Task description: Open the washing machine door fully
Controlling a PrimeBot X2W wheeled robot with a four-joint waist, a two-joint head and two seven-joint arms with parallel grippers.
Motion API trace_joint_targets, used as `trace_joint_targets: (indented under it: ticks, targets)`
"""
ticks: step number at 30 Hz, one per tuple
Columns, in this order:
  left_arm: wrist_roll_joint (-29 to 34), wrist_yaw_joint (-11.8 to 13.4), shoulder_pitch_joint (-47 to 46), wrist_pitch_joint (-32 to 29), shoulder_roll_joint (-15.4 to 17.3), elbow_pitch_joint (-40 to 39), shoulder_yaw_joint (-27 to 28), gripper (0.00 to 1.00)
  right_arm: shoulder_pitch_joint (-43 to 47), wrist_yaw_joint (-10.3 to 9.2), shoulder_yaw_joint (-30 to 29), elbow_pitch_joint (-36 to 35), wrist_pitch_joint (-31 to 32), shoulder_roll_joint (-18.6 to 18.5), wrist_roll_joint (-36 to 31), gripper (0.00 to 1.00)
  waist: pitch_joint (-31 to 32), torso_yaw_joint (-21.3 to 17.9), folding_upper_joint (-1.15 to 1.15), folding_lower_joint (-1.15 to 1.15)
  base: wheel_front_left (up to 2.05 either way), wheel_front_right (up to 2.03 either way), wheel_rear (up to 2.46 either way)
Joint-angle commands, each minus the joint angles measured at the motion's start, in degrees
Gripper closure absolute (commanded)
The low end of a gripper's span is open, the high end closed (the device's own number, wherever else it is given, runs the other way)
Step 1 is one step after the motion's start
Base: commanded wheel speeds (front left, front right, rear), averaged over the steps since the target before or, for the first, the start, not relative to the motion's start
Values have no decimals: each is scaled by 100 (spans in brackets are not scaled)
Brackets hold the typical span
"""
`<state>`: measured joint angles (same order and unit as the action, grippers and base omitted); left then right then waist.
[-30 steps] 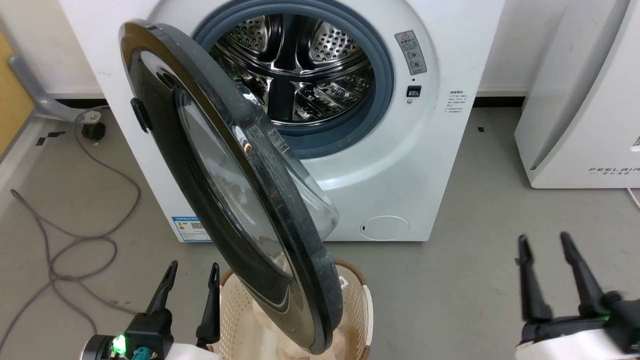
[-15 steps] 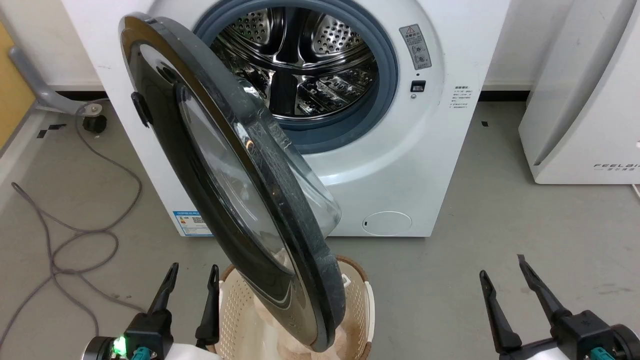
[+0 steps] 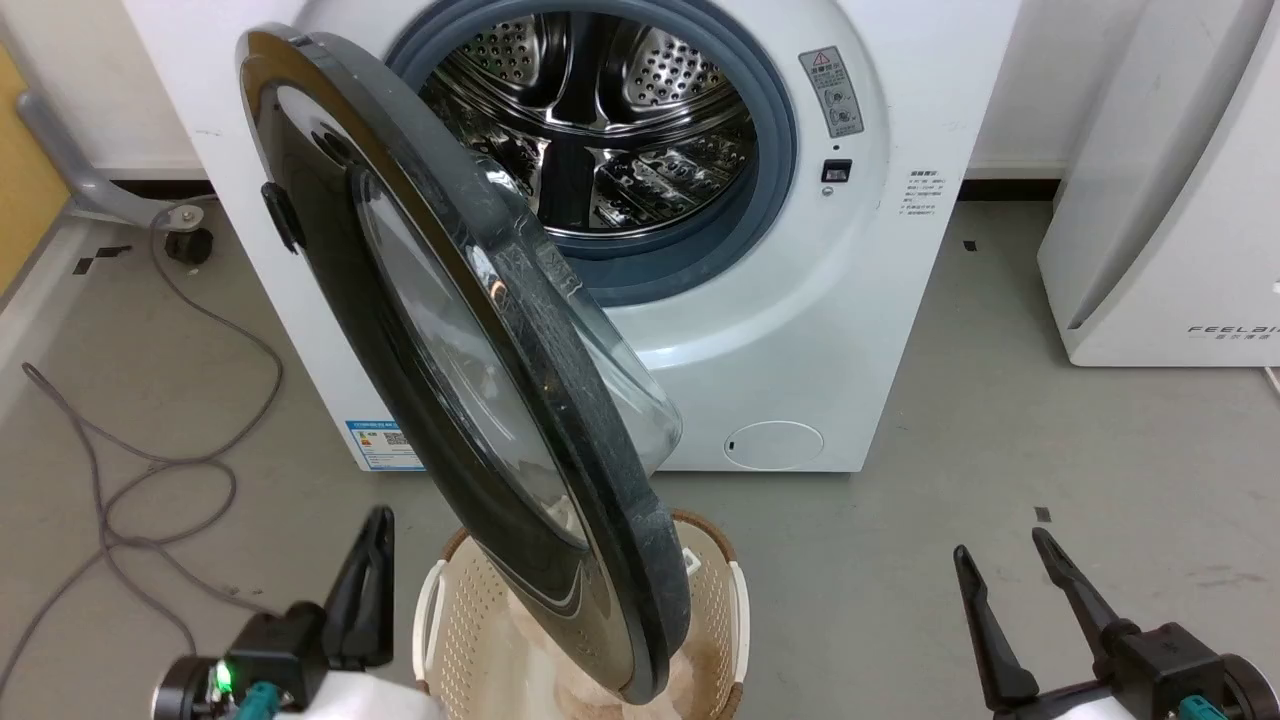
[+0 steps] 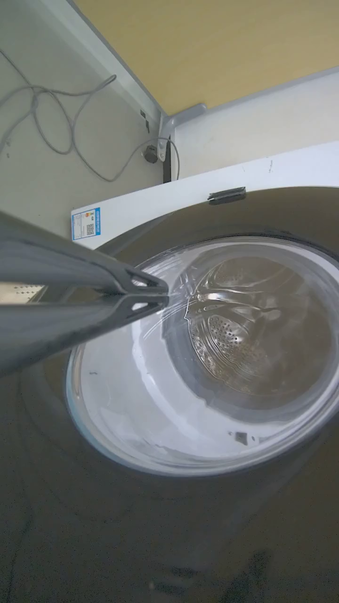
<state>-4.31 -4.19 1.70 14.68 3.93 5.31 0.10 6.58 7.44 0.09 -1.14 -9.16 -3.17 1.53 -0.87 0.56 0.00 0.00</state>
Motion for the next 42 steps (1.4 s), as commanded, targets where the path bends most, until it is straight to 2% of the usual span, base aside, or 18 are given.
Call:
trace_joint_targets:
  ticks: [1,14,20,25,30,38,42]
  targets:
    - [-34,9,-100,32,-22,-41,17,100,-6,5,1,-8,-6,28,14,0,-3,2,0,0,0,0,0]
    - [-180,140,-928,32,-60,-1145,124,100,-12,5,-40,-44,41,29,108,0,8,24,0,0,0,0,0]
    - [-182,179,-1591,17,-73,-1885,-104,100,-1,5,-100,-89,69,29,77,0,28,35,0,0,0,0,0]
    - [-345,77,-2071,-156,-89,-2555,-689,100,6,5,-104,-139,109,29,-99,0,45,13,0,0,0,0,0]
    - [-551,11,-2200,-527,-99,-2958,-1539,100,27,5,-81,-124,124,29,-79,0,84,-30,0,0,0,0,0]
    - [-988,-80,-1523,-1398,-102,-3249,-2774,100,85,5,-105,-96,138,29,-189,0,124,-77,0,0,0,0,0]
    - [-1279,-167,-1079,-1852,36,-3261,-3321,100,109,5,-148,-107,150,29,-258,0,131,-27,0,0,0,0,0]
